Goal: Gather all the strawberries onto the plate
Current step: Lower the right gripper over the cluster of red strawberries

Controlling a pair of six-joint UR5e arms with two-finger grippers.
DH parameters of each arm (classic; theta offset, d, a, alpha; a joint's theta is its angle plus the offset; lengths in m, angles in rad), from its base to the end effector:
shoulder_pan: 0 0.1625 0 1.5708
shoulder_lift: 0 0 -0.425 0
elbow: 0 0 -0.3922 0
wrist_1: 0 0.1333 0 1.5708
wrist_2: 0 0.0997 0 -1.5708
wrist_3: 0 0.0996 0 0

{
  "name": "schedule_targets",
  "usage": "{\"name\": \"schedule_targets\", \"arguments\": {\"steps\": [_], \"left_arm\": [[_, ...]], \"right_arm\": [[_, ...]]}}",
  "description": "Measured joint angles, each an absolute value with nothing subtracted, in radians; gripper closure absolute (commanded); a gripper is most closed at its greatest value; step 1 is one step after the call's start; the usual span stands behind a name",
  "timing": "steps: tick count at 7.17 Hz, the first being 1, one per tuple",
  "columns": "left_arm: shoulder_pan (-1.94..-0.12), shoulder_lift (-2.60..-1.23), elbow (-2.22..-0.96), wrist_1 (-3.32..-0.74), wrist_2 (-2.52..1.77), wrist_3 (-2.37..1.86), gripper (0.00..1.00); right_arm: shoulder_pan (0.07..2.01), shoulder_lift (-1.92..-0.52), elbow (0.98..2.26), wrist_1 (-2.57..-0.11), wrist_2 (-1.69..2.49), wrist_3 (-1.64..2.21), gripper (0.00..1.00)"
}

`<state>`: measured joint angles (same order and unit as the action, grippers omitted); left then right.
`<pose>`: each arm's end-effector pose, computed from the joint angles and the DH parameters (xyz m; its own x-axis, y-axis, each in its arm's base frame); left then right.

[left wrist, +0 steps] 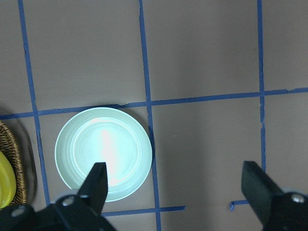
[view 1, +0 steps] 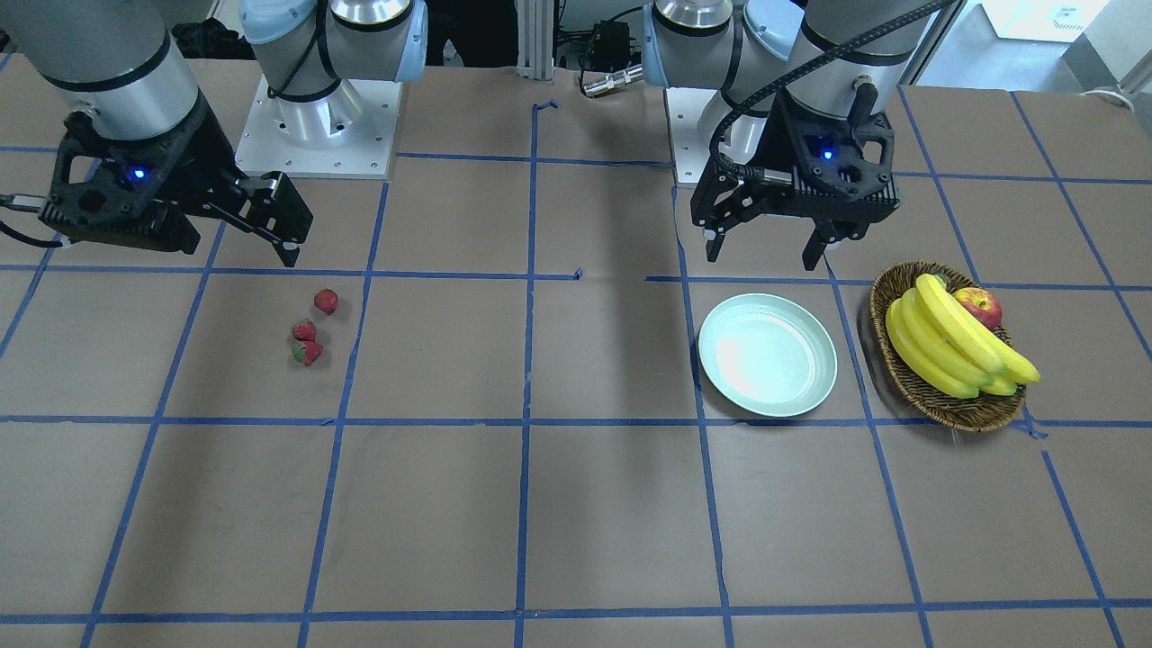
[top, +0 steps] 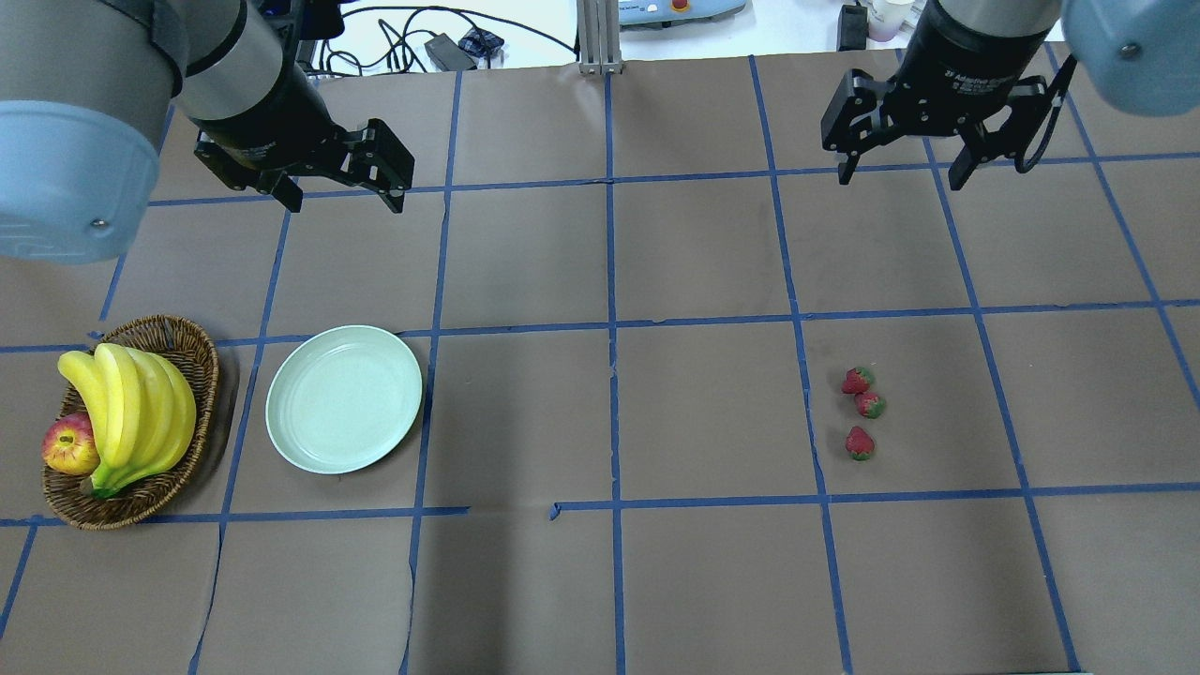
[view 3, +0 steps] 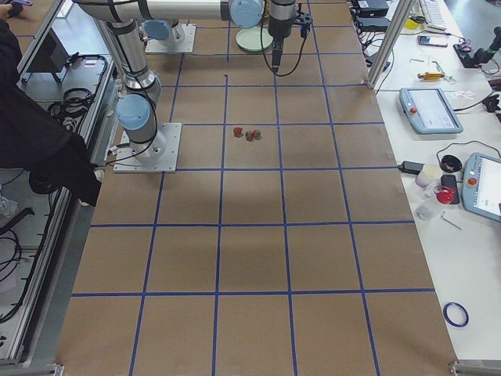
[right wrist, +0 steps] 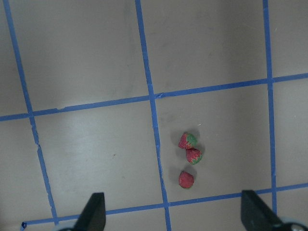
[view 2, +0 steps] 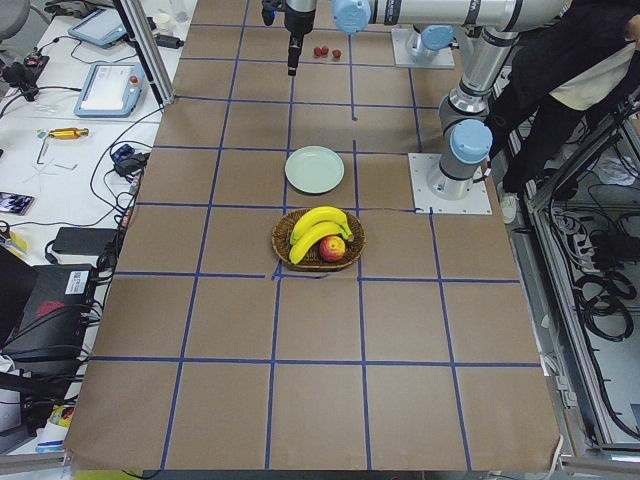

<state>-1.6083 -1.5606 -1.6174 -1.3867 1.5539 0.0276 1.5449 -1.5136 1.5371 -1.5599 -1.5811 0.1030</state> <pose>-0.1537 -0.4955 0.4894 -0.9977 0.0672 0.0126 0.0646 0.9869 -0.1476 0.1190 -0.5159 0.4746 -0.9917 0.1281 0.0138 0.1285 0.9912 0.0332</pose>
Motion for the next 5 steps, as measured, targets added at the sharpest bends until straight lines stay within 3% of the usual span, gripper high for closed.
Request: {"name": "schedule_targets", "arguments": {"steps": [2,5], "left_arm": [[-1.608,-1.561,-1.622,-1.387,1.555,0.027,0.0],[-1.609,-1.559,-1.635,-1.387,1.555,0.026,0.0]], "right_arm": [[1.544,-1.506,1.626,-1.573,-1.58,0.103,0.0],[1.538,-1.488,1.863,-1.739,-1.592,0.105,0.0]]}}
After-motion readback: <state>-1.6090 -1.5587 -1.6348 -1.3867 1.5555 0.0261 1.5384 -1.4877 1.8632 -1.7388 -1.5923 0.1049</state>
